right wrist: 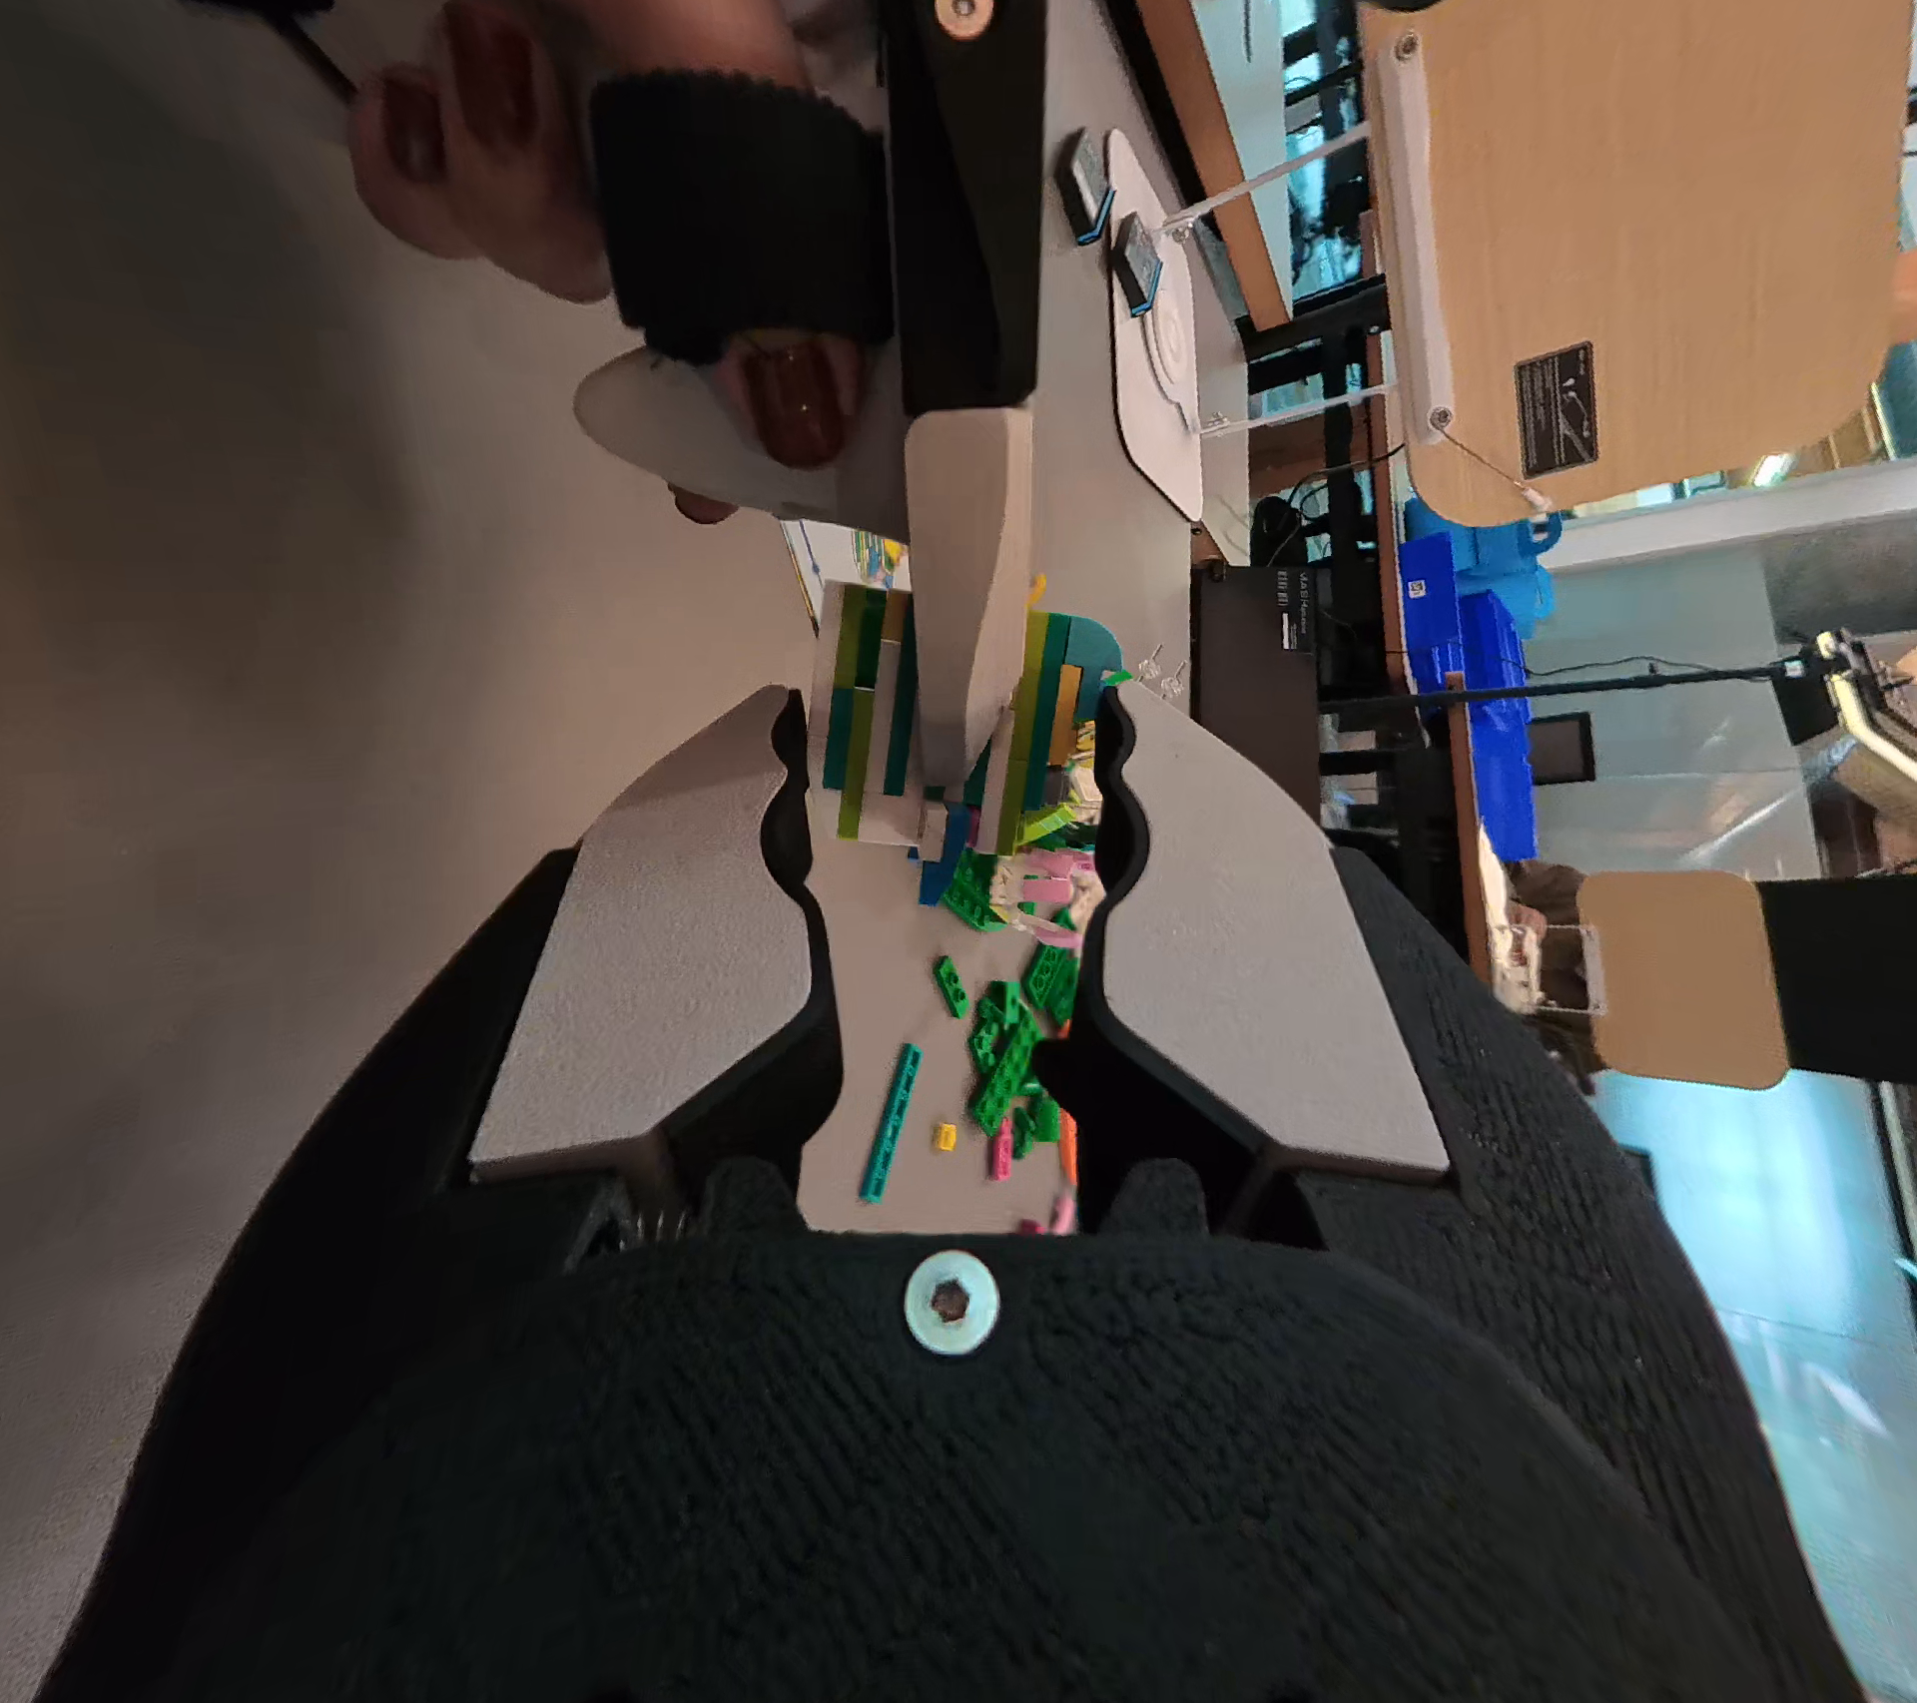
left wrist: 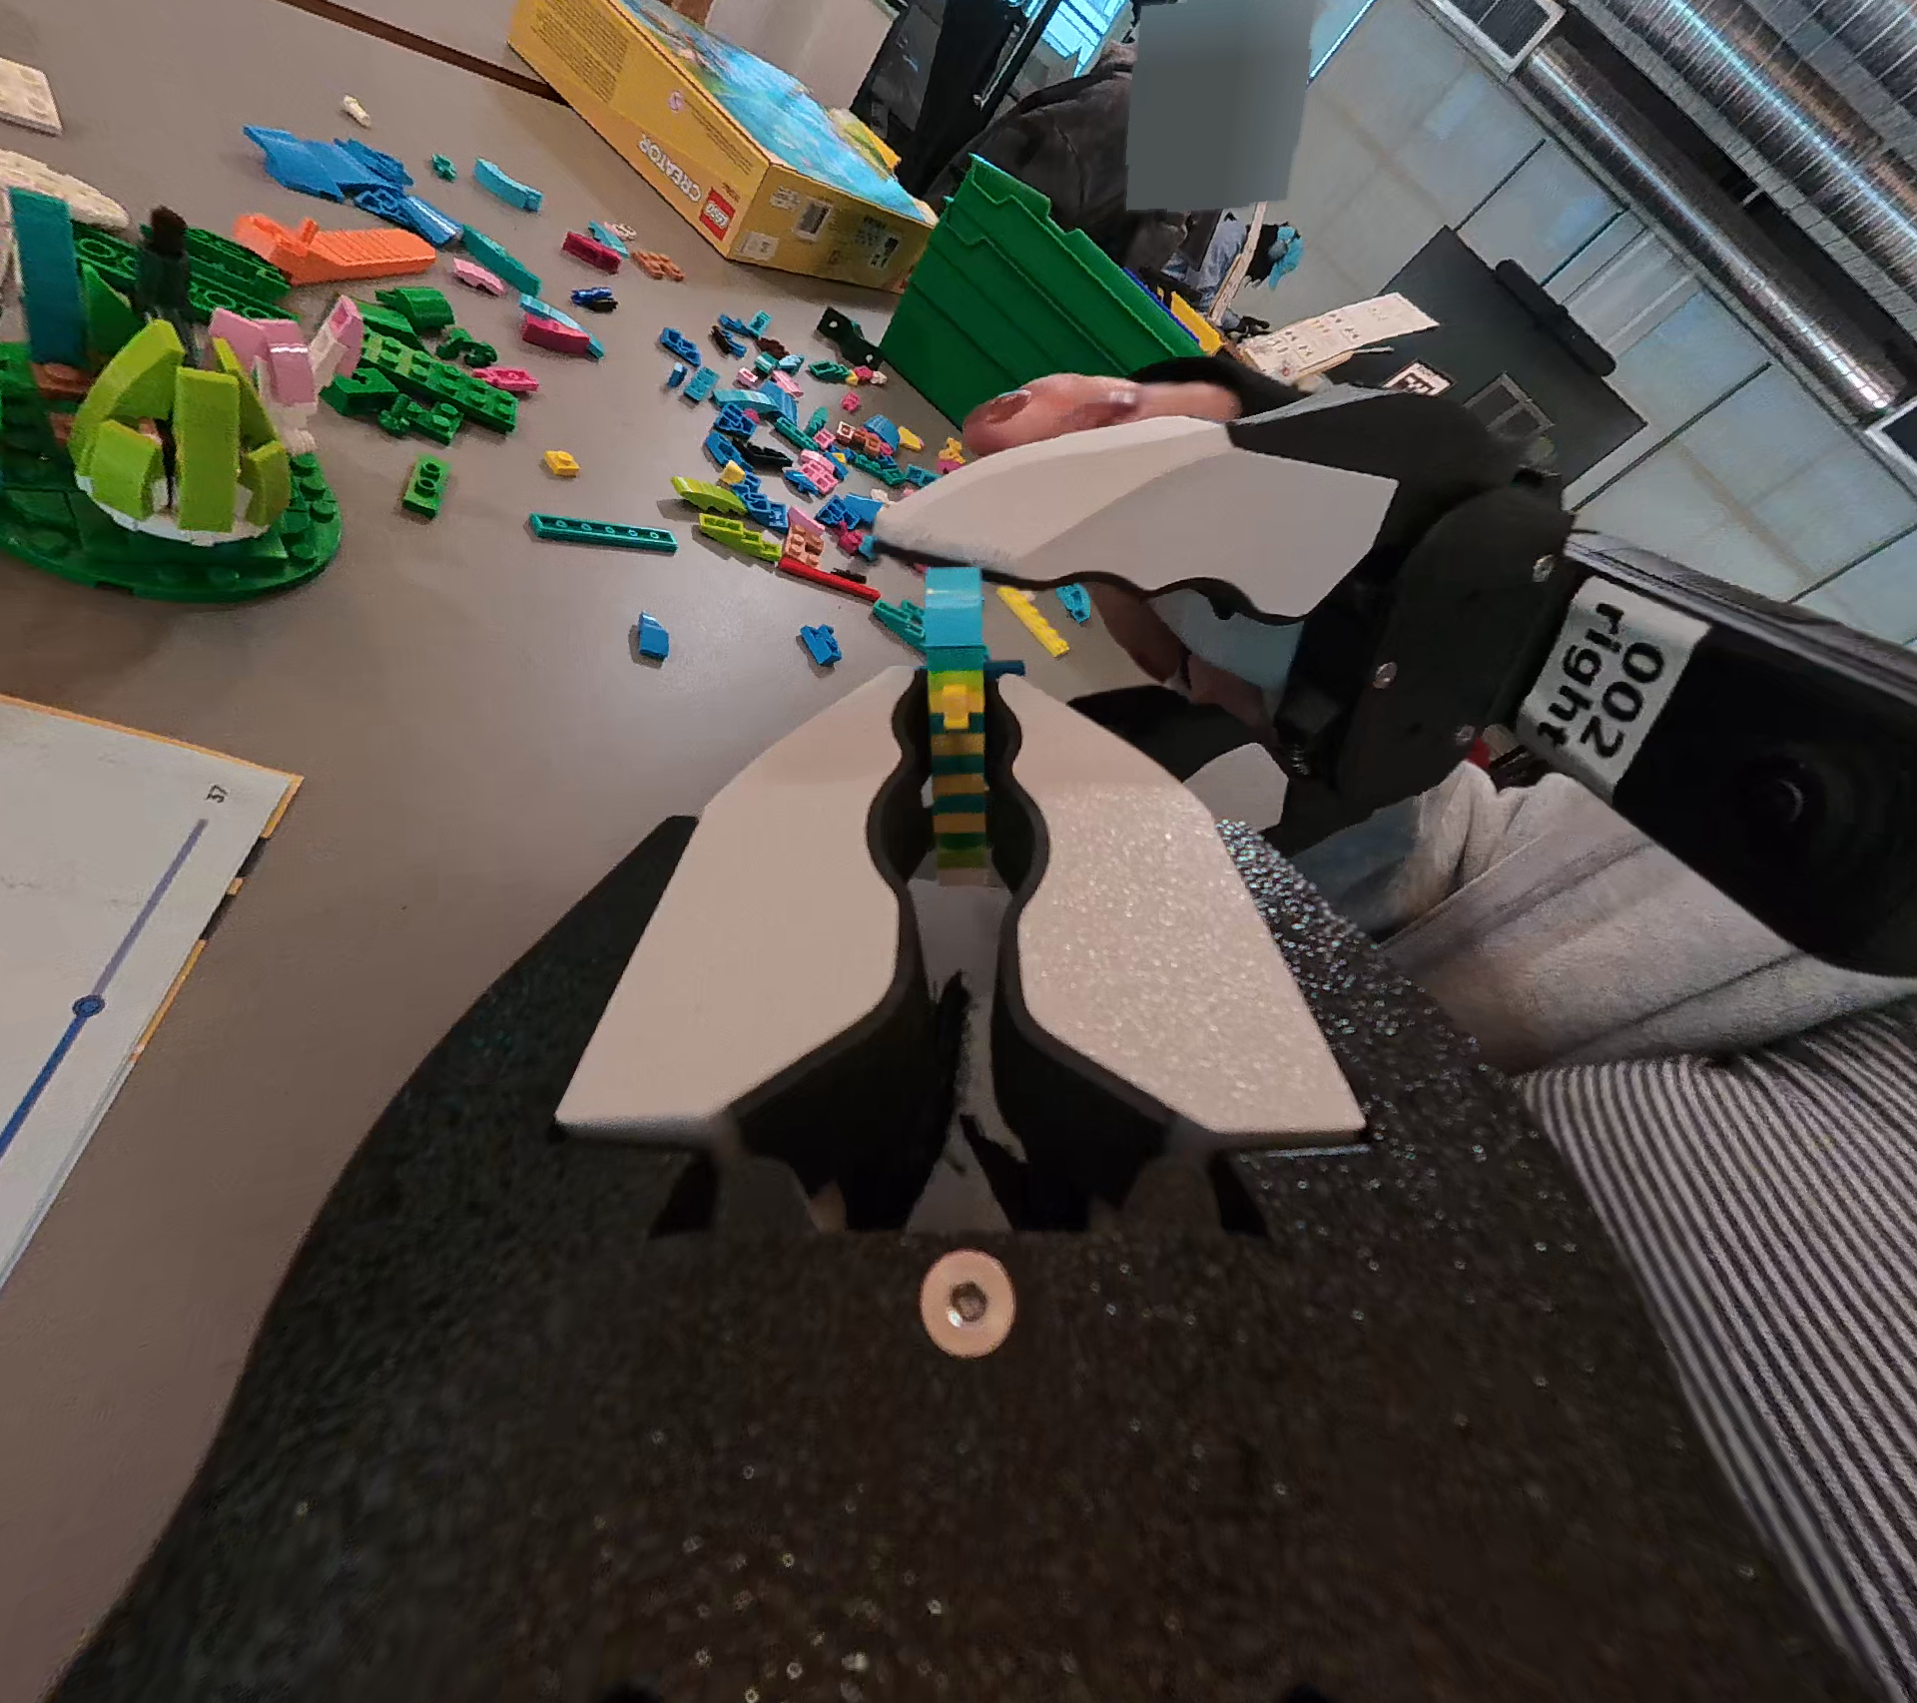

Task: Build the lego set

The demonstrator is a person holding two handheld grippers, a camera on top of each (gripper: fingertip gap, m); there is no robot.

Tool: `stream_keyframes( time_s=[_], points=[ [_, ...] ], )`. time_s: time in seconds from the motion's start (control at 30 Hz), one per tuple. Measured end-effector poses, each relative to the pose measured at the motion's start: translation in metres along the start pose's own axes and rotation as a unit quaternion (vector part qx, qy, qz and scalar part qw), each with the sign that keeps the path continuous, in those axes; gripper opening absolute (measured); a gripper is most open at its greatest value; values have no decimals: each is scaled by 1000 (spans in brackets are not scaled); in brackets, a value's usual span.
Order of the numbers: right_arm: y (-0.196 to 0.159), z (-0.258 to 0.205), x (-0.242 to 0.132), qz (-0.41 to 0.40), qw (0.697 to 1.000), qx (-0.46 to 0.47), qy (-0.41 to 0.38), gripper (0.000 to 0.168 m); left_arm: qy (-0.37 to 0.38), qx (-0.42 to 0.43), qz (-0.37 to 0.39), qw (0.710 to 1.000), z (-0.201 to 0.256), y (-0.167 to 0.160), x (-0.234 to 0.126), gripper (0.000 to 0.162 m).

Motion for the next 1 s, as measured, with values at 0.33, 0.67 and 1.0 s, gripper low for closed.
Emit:
stream_keyframes(
  time_s=[0.33,0.67,1.0],
  points=[
    [1,-6,2,0,1000,-12,23,64,-41,-27,-30,998,0,-6,7,8],
    [1,-6,2,8,999,-32,2,56,-29,-10,-47,998,1,-2,6,8],
    [1,-11,5,-12,1000,-13,-5,57,-23,-6,-56,998,-3,-5,7,8]
  ],
)
Point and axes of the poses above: each gripper's, where its closed fingertips meet, x out along the fingers, y out of its top, z = x × y across the jaws, the point moved 8 cm from there along -x, back along the fingers, and after that the axes turned 8 degrees about -z, right-handed, at the moved point
